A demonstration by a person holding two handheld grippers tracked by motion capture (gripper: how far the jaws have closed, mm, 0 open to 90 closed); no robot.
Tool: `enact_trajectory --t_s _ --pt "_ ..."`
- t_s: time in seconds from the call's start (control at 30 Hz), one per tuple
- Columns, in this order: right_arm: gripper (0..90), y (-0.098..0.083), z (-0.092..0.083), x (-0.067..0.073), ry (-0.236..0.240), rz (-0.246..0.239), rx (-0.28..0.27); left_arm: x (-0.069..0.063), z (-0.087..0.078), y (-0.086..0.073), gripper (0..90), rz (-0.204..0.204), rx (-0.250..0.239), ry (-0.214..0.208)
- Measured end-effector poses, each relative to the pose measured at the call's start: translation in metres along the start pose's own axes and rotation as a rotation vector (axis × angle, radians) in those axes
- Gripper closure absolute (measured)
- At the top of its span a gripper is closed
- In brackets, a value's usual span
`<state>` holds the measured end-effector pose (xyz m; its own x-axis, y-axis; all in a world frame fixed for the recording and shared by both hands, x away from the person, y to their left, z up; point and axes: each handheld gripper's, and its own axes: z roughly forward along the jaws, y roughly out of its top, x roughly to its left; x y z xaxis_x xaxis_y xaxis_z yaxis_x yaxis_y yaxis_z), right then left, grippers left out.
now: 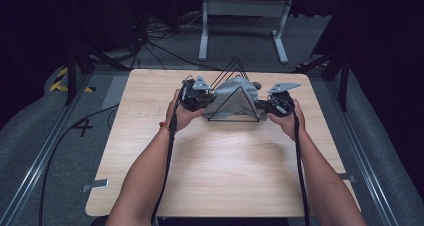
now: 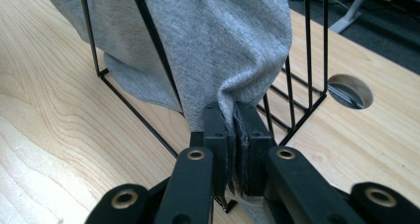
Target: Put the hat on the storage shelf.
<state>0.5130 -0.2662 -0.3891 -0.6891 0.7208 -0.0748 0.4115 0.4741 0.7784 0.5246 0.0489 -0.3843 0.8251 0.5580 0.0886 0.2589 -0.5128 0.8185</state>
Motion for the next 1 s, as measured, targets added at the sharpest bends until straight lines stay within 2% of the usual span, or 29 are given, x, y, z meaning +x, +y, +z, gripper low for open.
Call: enact_trajectory --t_s 0.1,0.2,0.43,0.5,0.7,0.8,0.87,0.93,1.0 --pt "85.2 -0.002 0.003 0.0 -0.002 0.002 0.01 -0.002 0.004 -0.002 84.8 0.006 0.008 0.0" --pt "85.2 -0.005 0.005 -0.001 -0.005 0.008 0.017 -0.002 0.007 -0.004 84.8 -0.006 0.008 -0.004" --pt "84.7 -0.006 0.004 -0.001 -0.015 0.015 0.012 -0.002 0.005 -0.005 84.6 -0.02 0.0 0.008" --pt "84.0 -0.005 0.002 -0.001 -0.023 0.016 0.007 -0.001 0.0 -0.003 84.2 -0.007 -0.011 0.028" --pt "82.0 -0.003 -0.012 -0.001 -0.04 0.008 -0.011 0.004 -0.022 -0.004 84.8 -0.021 -0.04 0.044" --pt "79.6 -0.003 -0.02 -0.001 -0.048 0.0 -0.023 0.005 -0.033 -0.006 84.2 -0.016 -0.032 0.053" --pt "79.6 -0.002 -0.027 0.001 -0.049 0.001 -0.029 0.004 -0.039 -0.008 84.2 0.004 -0.028 0.064" --pt "79.3 -0.002 -0.032 0.003 -0.059 -0.011 -0.033 0.002 -0.046 -0.01 84.0 0.001 -0.026 0.057" --pt "79.1 -0.001 -0.037 0.004 -0.063 -0.019 -0.034 0.0 -0.052 -0.011 83.6 0.018 -0.019 0.057"
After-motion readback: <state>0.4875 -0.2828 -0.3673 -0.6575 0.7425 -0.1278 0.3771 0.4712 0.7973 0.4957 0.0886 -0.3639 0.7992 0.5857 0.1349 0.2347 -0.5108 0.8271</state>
